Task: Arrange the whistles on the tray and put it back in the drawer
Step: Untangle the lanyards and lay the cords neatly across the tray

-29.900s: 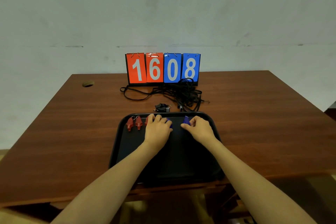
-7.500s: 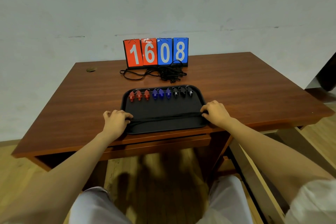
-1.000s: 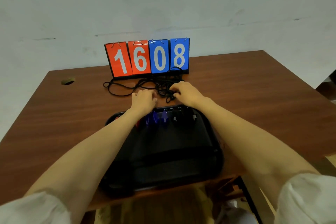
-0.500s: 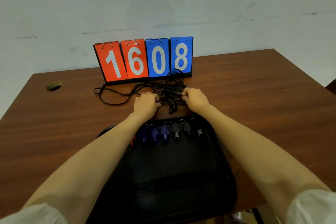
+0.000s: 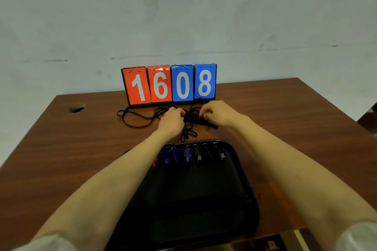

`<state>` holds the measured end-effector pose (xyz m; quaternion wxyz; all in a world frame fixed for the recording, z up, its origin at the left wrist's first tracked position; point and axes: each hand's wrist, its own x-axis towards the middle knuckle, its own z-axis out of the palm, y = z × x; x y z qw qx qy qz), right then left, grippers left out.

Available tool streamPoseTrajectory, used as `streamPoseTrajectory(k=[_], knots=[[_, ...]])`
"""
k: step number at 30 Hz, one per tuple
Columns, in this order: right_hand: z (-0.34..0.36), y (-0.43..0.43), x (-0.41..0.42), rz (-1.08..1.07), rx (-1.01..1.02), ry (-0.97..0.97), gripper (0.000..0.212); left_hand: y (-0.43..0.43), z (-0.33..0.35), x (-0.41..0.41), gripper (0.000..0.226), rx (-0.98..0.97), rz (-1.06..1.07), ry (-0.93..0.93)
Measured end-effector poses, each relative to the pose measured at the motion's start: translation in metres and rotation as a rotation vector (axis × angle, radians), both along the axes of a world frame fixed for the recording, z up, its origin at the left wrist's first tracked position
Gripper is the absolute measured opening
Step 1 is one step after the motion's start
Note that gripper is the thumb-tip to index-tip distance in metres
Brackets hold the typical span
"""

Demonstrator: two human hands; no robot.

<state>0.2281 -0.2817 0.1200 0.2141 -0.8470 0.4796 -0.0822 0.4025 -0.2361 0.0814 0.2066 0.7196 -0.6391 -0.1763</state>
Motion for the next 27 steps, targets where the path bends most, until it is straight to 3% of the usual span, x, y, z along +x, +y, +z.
streamPoseTrajectory(k=[5,7,13,19,22,27], knots=[[-0.031,0.004,-0.013,0.031,0.080,0.301,0.035,-0.005,-0.011,-0.005,0.044,0.077,-0.087,-0.063],[-0.039,0.001,-0.019,-0.016,0.135,0.225,0.031,-0.010,-0.019,-0.007,0.048,0.111,-0.158,-0.110],[-0.053,-0.020,-0.009,-0.218,-0.097,-0.161,0.020,-0.023,-0.038,-0.008,0.038,0.189,-0.234,-0.250],[-0.075,-0.038,0.021,-0.197,0.019,-0.026,0.024,-0.023,-0.046,-0.008,0.040,0.144,-0.261,-0.303],[-0.083,-0.040,0.025,-0.294,0.052,-0.095,0.007,-0.020,-0.048,-0.007,0.044,0.158,-0.270,-0.302],[-0.069,-0.028,0.018,-0.400,-0.087,-0.246,0.010,-0.018,-0.049,-0.008,0.048,0.236,-0.249,-0.395]])
